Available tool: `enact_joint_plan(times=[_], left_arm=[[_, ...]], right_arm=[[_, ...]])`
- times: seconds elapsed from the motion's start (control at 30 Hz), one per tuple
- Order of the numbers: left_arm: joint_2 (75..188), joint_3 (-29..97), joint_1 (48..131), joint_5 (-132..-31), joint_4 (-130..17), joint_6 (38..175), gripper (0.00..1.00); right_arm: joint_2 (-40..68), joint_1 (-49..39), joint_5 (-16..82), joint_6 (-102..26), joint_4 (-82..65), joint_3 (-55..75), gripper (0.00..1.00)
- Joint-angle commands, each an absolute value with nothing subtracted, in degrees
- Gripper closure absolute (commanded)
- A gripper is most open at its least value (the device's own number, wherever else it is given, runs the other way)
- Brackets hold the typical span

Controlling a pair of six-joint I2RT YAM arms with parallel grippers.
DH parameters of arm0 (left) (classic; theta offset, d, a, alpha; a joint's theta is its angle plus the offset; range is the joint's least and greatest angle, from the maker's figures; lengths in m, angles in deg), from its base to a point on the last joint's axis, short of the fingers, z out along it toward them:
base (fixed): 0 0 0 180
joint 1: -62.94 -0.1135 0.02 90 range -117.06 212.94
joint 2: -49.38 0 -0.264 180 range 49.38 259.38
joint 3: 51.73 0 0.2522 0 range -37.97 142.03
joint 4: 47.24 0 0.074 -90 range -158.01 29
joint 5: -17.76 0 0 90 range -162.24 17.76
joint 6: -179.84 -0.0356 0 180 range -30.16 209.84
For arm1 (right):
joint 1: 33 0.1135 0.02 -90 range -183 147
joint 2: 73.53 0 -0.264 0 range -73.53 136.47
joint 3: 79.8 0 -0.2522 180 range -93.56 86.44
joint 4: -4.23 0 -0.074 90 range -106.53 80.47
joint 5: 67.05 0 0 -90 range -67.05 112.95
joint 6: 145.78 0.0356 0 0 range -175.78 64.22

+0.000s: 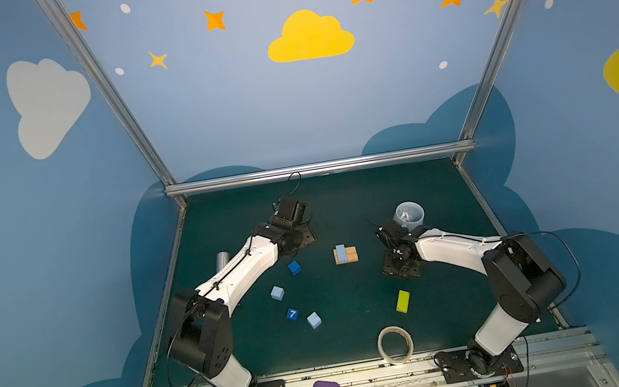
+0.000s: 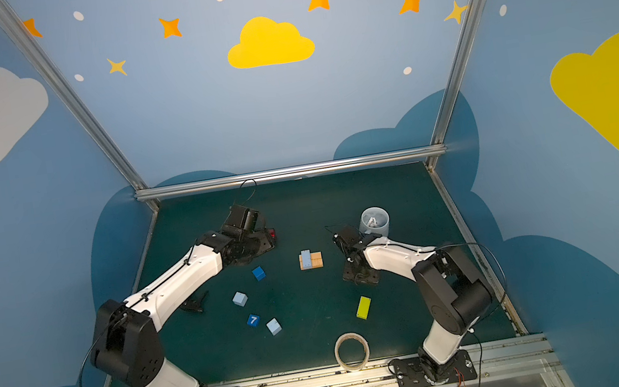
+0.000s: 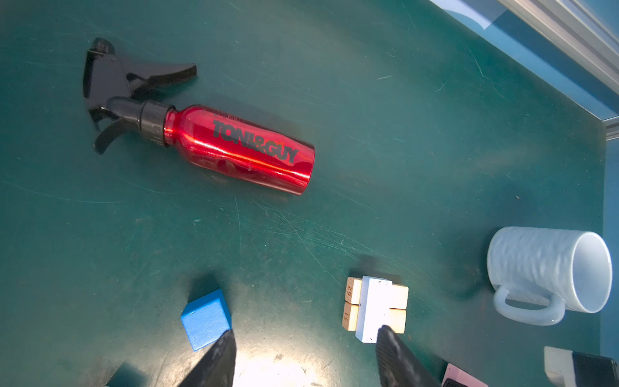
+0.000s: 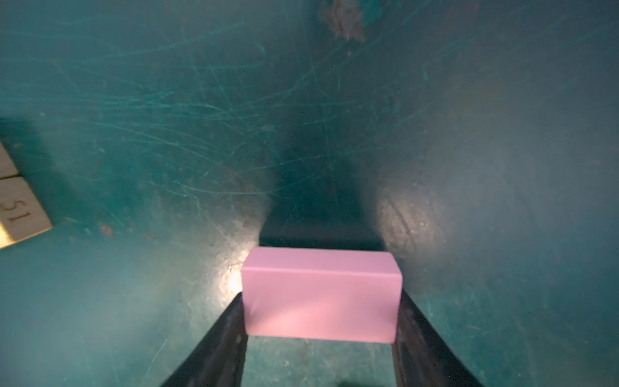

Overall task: Build the wood block tower
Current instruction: 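Close the right gripper on the pink block, then lift the pink block with the right gripper and carry it toward the wooden pair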

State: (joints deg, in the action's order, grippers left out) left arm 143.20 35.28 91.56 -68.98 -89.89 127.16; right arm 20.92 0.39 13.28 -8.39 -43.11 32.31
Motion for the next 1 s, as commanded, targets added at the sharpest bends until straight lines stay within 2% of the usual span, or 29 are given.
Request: enact_joint_plan(times=[0.0, 0.67, 0.97], left_arm=[[143.76, 35.34, 91.34, -69.08, -89.94, 126.96, 0.34], [143.08, 34.84, 90.75, -68.99, -90.41, 125.96, 0.34], [142.46, 34.45, 90.49, -69.08, -90.61, 125.66, 0.34]], right_arm=[[20.34, 0.75, 12.19, -9.36, -45.12, 30.85, 0.45], [15.75, 2.68, 13.33, -18.60, -48.86, 26.05, 0.46], [14.32, 3.37, 15.96, -27.87, -51.12, 21.17, 0.47]])
